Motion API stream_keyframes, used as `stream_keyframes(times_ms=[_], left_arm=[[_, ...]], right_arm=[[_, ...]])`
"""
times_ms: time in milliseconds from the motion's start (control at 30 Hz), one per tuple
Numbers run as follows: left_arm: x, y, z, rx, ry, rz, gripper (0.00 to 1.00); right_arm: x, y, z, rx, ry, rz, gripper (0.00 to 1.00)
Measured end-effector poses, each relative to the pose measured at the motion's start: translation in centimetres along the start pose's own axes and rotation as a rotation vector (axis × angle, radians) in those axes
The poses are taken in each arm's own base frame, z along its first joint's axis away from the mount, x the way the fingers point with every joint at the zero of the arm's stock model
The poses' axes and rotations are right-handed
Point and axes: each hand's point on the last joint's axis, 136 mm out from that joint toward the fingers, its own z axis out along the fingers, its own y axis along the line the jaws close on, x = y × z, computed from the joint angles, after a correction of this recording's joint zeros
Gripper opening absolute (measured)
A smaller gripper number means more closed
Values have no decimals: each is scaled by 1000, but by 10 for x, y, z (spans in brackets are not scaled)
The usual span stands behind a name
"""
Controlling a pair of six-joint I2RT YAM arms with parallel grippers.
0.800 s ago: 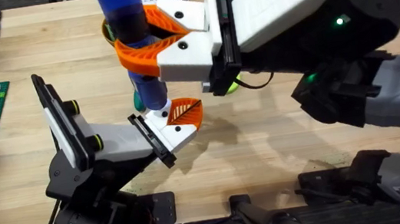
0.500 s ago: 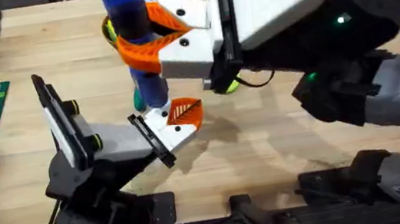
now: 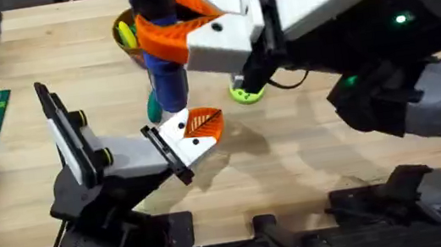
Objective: Pick up the gripper from the table and insert it into the empty holder that is missing its gripper. Then pick up a screw, insert it into the mounting hole, and use the screwdriver to tighten it. Finally, clean up the table by picking up the vegetable and placing it into the bucket.
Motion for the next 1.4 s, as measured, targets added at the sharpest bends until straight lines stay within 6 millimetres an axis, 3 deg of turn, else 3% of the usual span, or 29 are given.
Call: stream_keyframes(times_ms=[267, 533, 1400], left_arm=[[0, 0, 0, 0, 0, 0, 17], [0, 0, 0, 0, 0, 0, 19], [0, 0, 0, 0, 0, 0, 17]], right_arm=[[-9, 5, -2, -14, -15, 34, 46], [17, 5, -3, -16, 82, 123, 46], [9, -4, -3, 35, 44, 96, 46]])
